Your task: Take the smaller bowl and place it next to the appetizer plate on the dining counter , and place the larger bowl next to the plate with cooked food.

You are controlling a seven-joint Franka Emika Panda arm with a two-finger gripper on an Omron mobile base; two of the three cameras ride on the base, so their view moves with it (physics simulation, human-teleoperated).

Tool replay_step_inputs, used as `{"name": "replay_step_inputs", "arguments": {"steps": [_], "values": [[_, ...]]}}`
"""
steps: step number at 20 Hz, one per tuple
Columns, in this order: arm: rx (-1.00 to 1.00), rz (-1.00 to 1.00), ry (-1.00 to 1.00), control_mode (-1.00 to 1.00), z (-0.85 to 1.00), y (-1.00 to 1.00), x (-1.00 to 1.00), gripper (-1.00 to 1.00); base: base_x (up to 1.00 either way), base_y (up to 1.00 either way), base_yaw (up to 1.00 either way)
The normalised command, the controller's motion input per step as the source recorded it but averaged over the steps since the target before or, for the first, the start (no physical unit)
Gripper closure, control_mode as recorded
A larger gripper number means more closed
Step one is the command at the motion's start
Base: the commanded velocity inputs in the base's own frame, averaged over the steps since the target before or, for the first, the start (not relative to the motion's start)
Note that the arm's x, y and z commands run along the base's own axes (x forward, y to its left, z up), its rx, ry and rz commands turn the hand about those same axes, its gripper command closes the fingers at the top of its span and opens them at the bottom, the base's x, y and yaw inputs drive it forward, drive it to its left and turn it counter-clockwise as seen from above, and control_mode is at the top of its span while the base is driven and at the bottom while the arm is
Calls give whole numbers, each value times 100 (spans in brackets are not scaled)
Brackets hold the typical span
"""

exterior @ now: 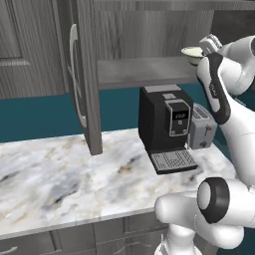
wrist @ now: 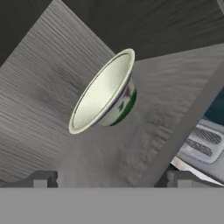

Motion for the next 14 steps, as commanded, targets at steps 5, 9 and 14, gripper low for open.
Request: {"name": "replay_step_inputs", "arguments": {"steps": [5, 9, 14], "values": [[0, 0, 0, -100, 0, -26, 57, -100, 0, 0, 0], [0, 0, 0, -100, 0, -34, 49, -100, 0, 0, 0], [0, 0, 0, -100, 0, -22, 52, -100, 0, 0, 0]]}}
